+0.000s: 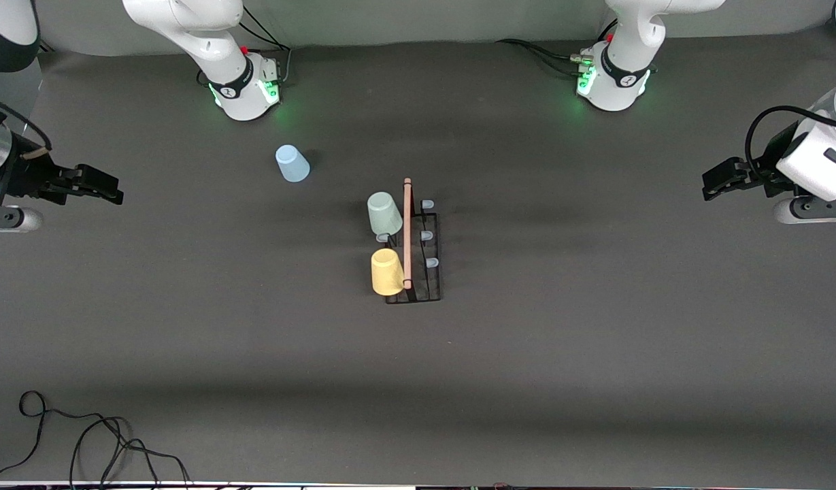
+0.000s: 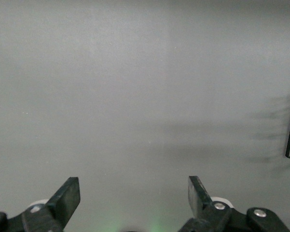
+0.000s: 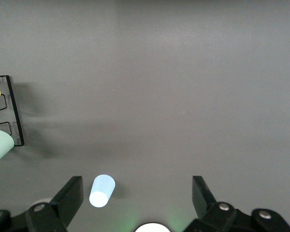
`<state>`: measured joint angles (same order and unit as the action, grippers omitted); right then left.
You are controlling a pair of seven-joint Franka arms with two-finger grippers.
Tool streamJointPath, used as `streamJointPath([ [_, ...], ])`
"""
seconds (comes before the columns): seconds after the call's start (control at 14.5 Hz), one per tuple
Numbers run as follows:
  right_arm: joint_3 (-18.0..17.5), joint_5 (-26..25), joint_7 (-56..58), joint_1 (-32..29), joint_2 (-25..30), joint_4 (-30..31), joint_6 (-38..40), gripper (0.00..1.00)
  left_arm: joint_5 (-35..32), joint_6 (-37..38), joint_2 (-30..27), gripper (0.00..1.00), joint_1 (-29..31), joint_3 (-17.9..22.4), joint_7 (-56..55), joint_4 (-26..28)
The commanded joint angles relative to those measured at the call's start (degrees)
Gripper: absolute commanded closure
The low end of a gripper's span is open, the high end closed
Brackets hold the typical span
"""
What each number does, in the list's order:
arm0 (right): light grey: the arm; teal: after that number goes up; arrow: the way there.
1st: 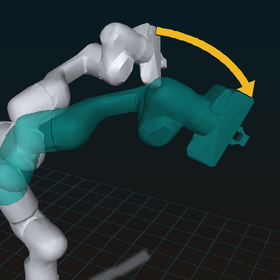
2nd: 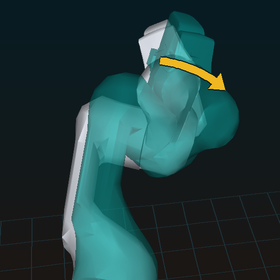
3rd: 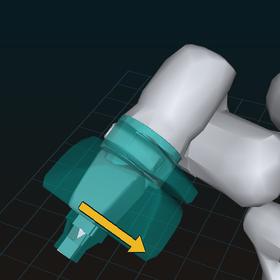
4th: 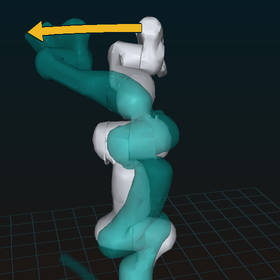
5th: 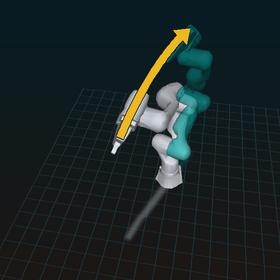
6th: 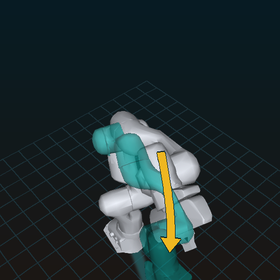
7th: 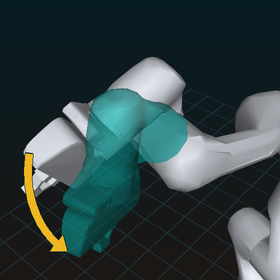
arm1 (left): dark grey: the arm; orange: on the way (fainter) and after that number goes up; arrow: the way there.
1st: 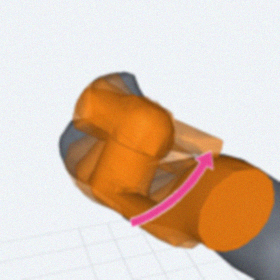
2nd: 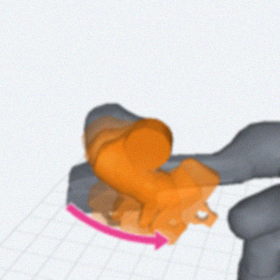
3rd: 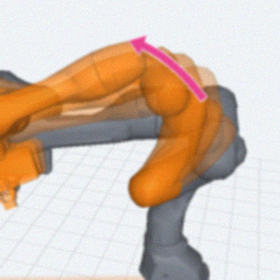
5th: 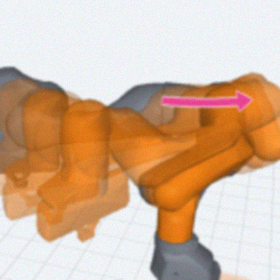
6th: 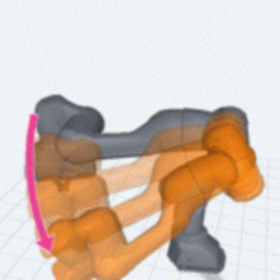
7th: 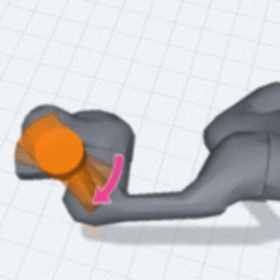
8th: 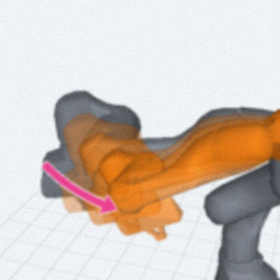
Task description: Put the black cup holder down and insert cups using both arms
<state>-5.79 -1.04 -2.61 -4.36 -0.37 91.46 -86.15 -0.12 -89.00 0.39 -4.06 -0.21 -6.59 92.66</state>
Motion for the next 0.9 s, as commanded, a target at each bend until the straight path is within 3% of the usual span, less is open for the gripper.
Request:
streamJointPath([
  [0.0, -0.8, -1.3, 1.6, -0.2, 2.8, 3.9, -2.4, 0.00, -0.4, -0.9, -0.2, 0.00, 0.3, 0.5, 0.6, 0.3],
  [0.83, 0.2, -0.8, 1.3, -0.3, 3.2, 3.9, -1.6, 0.00, -0.1, -0.8, -0.3, 0.00, 0.1, 0.4, 0.6, 0.3],
])
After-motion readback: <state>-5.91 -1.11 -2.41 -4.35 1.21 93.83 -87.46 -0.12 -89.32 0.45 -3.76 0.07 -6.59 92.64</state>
